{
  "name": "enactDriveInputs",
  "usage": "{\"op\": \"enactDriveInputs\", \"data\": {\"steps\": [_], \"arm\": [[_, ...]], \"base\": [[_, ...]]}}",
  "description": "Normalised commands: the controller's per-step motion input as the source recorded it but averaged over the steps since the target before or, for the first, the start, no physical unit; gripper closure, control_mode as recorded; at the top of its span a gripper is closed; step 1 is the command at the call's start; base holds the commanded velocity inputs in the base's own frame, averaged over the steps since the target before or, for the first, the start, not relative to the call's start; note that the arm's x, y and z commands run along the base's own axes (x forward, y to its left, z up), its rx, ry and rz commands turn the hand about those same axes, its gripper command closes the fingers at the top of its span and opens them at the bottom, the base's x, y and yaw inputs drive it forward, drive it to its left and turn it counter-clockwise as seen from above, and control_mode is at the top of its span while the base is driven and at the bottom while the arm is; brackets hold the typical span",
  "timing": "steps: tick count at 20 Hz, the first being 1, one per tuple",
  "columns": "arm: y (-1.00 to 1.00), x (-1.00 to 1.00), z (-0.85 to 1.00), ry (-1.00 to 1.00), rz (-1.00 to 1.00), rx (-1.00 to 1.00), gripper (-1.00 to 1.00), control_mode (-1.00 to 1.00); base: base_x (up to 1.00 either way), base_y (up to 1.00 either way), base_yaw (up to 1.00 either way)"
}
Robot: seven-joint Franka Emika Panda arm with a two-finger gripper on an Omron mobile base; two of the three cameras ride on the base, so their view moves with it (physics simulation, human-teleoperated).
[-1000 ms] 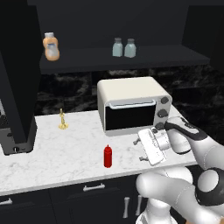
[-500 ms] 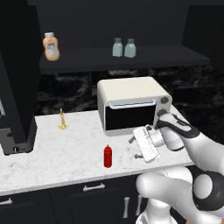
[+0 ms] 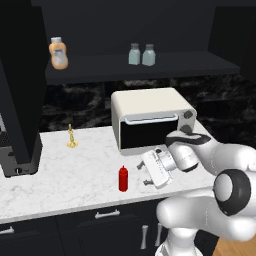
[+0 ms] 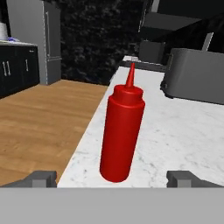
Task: Put the shaker and condiment bottle from the counter next to their counterparts in the cabinet.
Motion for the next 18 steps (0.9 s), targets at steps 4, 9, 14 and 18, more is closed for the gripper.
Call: {"op": "enactDriveInputs", "data": {"steps": [4,9,14,18], "arm": [[0.08,0.0,0.0,0.02,0.0,0.0,-1.0,-1.0],[0.33,0.0,-0.09,0.0,-0.03,0.0,-1.0,-1.0],[0.23,0.0,-0.04,0.01,-0.01,0.0,-1.0,-1.0],[0.0,0.0,0.0,0.0,0.0,0.0,-1.0,-1.0]], "base": [[0.0,0.0,0.0],[0.0,0.0,0.0],[0.0,0.0,0.0],[0.0,0.0,0.0]]}}
